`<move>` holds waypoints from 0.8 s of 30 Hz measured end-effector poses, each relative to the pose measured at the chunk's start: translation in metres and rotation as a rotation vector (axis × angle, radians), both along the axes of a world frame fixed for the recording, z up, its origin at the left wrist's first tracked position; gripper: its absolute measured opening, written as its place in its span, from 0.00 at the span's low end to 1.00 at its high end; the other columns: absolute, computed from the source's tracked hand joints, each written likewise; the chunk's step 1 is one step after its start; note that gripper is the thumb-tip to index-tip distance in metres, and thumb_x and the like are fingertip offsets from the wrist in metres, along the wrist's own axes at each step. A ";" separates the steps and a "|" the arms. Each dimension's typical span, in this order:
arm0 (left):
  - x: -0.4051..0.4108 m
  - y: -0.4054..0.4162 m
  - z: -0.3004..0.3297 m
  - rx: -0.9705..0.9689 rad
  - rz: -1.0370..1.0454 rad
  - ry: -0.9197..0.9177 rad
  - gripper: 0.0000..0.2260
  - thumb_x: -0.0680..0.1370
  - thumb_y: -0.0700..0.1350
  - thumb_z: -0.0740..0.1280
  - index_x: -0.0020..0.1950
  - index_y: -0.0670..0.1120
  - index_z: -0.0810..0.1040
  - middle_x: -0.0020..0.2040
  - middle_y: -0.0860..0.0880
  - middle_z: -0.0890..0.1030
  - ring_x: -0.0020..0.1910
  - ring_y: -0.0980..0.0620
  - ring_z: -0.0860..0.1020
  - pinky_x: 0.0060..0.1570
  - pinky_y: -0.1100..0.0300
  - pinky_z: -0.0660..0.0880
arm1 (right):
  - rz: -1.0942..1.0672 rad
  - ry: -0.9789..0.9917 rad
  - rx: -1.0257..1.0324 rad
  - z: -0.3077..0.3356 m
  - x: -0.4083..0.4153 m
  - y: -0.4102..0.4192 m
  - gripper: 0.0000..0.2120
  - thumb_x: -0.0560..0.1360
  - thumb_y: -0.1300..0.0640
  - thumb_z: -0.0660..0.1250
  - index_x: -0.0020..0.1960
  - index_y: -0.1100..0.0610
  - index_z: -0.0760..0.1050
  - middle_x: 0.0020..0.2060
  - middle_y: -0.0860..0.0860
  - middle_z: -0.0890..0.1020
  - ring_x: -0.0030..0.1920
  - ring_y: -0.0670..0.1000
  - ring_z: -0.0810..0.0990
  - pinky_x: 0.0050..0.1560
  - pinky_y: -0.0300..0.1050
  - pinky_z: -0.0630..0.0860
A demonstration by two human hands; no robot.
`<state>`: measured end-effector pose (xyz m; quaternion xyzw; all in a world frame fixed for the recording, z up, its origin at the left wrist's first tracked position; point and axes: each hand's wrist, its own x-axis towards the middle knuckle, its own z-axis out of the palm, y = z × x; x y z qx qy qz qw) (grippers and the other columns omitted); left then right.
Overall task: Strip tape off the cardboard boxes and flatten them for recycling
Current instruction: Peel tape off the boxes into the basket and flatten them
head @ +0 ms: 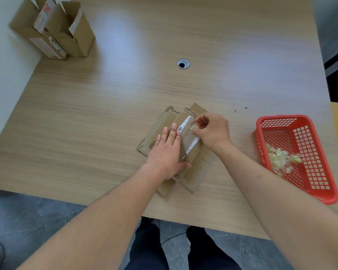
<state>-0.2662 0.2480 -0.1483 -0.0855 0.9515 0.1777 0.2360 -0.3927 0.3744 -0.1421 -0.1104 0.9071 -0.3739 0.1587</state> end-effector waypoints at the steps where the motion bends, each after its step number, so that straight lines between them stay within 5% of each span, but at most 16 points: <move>1: 0.000 0.000 0.000 -0.003 0.001 0.005 0.52 0.76 0.67 0.66 0.82 0.43 0.36 0.81 0.46 0.30 0.80 0.44 0.34 0.80 0.48 0.40 | -0.066 0.034 -0.035 0.001 -0.005 0.004 0.11 0.66 0.65 0.75 0.46 0.53 0.84 0.38 0.45 0.83 0.38 0.42 0.80 0.44 0.33 0.77; 4: 0.000 -0.002 -0.001 0.000 0.005 0.006 0.52 0.76 0.67 0.66 0.82 0.43 0.37 0.81 0.46 0.30 0.81 0.44 0.34 0.80 0.48 0.41 | -0.006 0.117 -0.054 -0.003 -0.004 0.009 0.11 0.68 0.68 0.76 0.45 0.54 0.84 0.36 0.44 0.82 0.37 0.39 0.79 0.41 0.27 0.74; 9: -0.001 0.000 0.000 0.016 0.013 -0.002 0.52 0.76 0.67 0.67 0.82 0.43 0.37 0.81 0.46 0.30 0.80 0.44 0.34 0.80 0.48 0.41 | 0.251 0.126 -0.035 -0.010 0.003 0.012 0.11 0.72 0.71 0.73 0.48 0.58 0.87 0.40 0.50 0.88 0.41 0.46 0.87 0.50 0.49 0.83; 13: -0.001 -0.001 0.000 0.019 0.019 0.000 0.52 0.76 0.66 0.68 0.83 0.43 0.38 0.81 0.47 0.30 0.80 0.44 0.33 0.80 0.48 0.40 | 0.324 0.087 -0.014 -0.001 -0.007 0.017 0.10 0.73 0.65 0.76 0.51 0.53 0.87 0.42 0.47 0.88 0.44 0.44 0.85 0.54 0.45 0.82; 18: -0.002 0.000 0.001 0.013 0.008 -0.001 0.52 0.76 0.67 0.67 0.83 0.43 0.37 0.81 0.46 0.30 0.80 0.44 0.34 0.80 0.48 0.40 | 0.243 0.022 0.006 -0.007 -0.004 0.016 0.12 0.70 0.54 0.82 0.53 0.52 0.86 0.45 0.46 0.77 0.38 0.45 0.78 0.46 0.38 0.79; 24: -0.001 0.000 0.000 0.016 0.015 -0.006 0.52 0.76 0.67 0.67 0.83 0.43 0.37 0.81 0.46 0.30 0.80 0.44 0.33 0.80 0.48 0.40 | 0.324 0.124 0.116 -0.008 0.004 0.007 0.06 0.72 0.57 0.77 0.48 0.56 0.87 0.42 0.49 0.80 0.38 0.47 0.80 0.46 0.43 0.78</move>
